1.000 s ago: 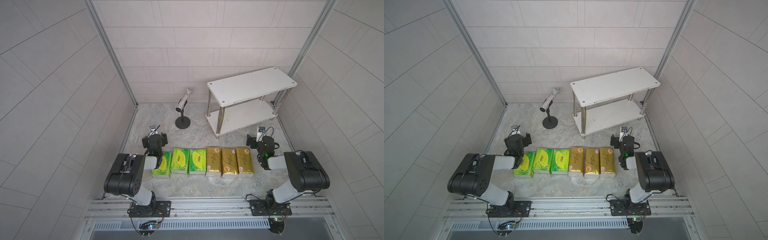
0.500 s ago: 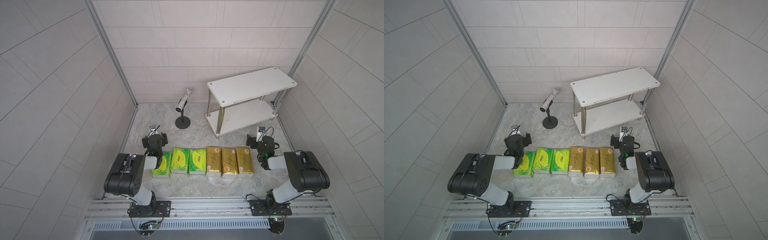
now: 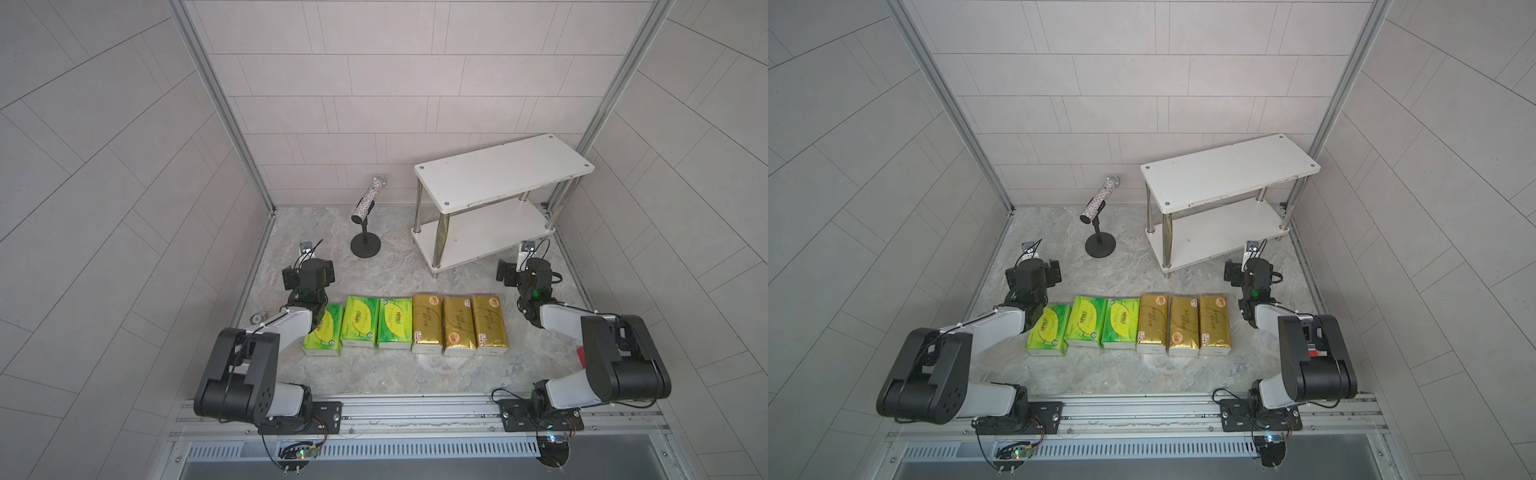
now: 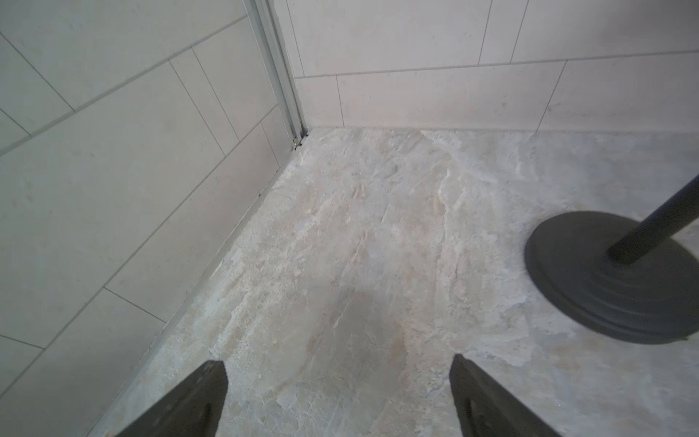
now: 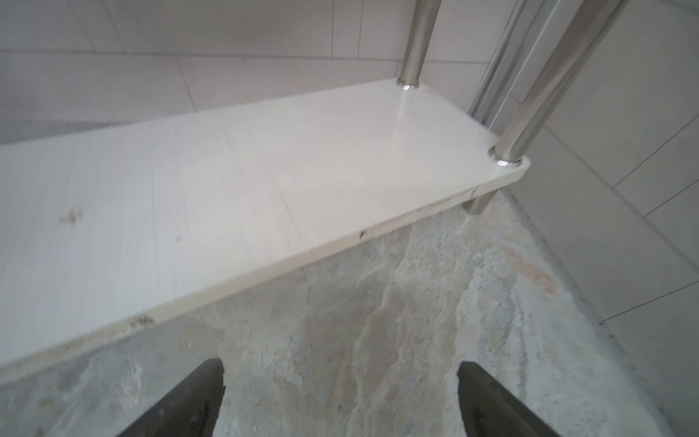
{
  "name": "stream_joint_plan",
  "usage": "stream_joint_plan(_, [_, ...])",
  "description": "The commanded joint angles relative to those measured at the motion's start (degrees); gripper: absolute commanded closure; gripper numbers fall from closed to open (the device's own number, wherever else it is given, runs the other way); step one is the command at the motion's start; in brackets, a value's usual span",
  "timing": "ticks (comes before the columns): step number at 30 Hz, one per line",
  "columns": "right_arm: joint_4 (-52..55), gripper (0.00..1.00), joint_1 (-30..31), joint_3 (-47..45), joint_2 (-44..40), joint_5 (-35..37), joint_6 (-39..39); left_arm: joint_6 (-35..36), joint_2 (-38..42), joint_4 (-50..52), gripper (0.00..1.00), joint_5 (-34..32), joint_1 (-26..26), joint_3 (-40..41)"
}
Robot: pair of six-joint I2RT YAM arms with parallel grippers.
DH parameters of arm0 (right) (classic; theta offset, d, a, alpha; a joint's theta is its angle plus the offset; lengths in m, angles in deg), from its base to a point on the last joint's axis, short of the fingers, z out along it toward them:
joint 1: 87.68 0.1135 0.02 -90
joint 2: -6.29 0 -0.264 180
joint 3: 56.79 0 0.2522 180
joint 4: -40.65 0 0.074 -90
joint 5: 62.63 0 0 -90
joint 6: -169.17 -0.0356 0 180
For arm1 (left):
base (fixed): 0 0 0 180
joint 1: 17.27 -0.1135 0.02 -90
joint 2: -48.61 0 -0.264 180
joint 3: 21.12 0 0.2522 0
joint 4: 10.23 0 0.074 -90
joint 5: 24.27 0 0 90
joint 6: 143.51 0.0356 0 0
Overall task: Place the tissue boxes on the shelf by color
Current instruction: Pick up the box of tissues from the center of the board.
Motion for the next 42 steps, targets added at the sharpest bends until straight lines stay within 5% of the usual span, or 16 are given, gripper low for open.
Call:
stream_joint_plan(1, [22.1,0.0,-0.1,5.7,-4.0,6.7,-5.1,-0.8,4.8,20.6,0.0,-7.8,3.3,-7.1])
stream_joint_plan(8, [52.7,0.04,1.2,11.9,-12.0,4.5,-18.3,-12.3,8.9,42.7,0.0,-8.3,7.1,-15.8])
stream_joint_plan(14, [64.6,0.05,6.7,10.6,-20.3,-1.5,-22.4,-14.0,9.5,48.1,0.0,3.1,6.8,-17.1])
stream_joint_plan(24, [82.1,0.0,12.5,11.1,-31.5,-8.6,-27.3,-23.0,15.2,71.2,0.0,7.7,10.9,-20.5])
stream_joint_plan(34, [85.1,0.0,25.0,8.7,-30.8,-1.1,-33.6,-20.6,20.2,80.4,0.0,6.1,11.5,-25.1])
stream_joint_plan(42, [82.8,0.0,28.0,5.7,-31.2,-1.3,-34.3,-18.8,22.4,78.5,0.0,5.1,11.5,-21.8])
